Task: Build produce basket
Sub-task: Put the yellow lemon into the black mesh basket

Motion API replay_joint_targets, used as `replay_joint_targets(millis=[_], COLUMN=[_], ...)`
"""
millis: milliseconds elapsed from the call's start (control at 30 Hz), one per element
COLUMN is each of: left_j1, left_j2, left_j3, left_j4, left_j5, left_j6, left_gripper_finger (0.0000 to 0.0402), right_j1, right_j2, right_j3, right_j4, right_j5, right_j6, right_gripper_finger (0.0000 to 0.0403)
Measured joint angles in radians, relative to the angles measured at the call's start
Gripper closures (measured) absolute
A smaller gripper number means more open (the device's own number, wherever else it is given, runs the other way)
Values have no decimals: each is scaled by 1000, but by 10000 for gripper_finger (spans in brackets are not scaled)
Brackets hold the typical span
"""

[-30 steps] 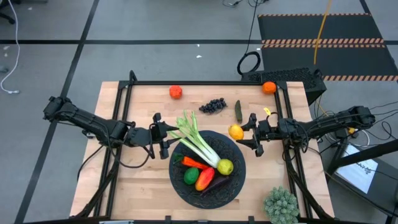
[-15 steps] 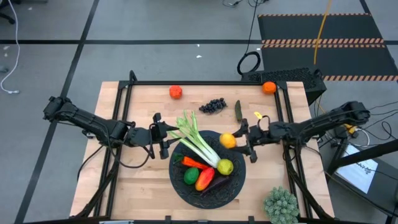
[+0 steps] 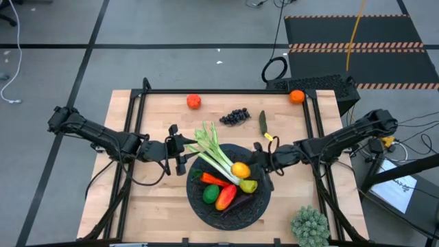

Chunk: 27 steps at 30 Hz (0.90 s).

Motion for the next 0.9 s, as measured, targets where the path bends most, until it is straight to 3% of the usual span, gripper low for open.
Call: replay_joint_targets(millis=[467, 700, 900], left_j1=[0, 0, 0], left_j2=[0, 0, 0], left_j3=[0, 0, 0], left_j4=[3, 1, 0], left_j5=[0, 0, 0], left_j6=[-15, 5, 12], left_gripper_finger=[210, 211, 210], right_j1=[4, -6, -5], right_j2=[160, 190, 198], right_j3=[19, 19, 19], right_j4=[-9, -29, -38], right_j5=[-254, -252, -253], right_j6=[214, 259, 243], right_gripper_finger=[169, 165, 123])
